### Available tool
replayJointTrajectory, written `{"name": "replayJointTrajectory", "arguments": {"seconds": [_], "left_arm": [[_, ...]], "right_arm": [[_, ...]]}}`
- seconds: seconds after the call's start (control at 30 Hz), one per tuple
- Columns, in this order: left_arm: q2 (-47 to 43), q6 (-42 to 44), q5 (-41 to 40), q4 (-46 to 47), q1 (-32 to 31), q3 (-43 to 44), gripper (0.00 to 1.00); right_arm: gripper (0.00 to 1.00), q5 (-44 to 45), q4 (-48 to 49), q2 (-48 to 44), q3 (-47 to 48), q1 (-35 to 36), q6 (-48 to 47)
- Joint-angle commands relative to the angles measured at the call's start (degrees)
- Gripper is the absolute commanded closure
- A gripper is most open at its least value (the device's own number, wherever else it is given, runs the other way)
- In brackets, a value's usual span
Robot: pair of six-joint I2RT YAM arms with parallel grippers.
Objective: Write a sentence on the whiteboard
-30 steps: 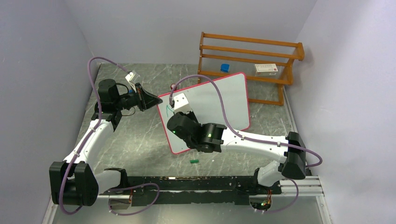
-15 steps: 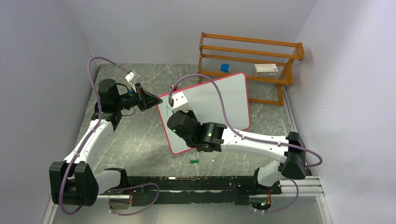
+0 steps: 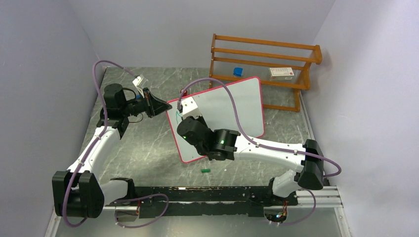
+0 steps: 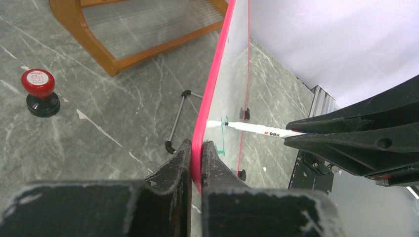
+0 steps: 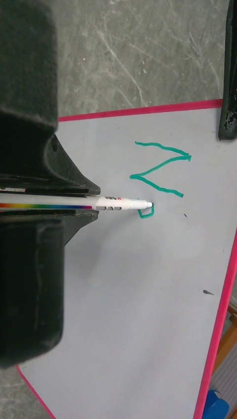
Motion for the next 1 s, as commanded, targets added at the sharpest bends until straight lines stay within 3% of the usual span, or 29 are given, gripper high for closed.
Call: {"name": "replayJointTrajectory", "arguments": {"seconds": [0.0,0.97], "left_arm": [[0.38,2.63,0.14,-1.63,-0.76,-0.96,0.95],[0.47,3.18,-0.28,-2.37,-0.76,-0.87,0.95]], "right_arm": [[1.0,-0.8,-0.43,0.46,1.36,-0.27,0.61],[1.0,-1.64,-5.5,-0.22,-0.27,-0.25,3.14]]}}
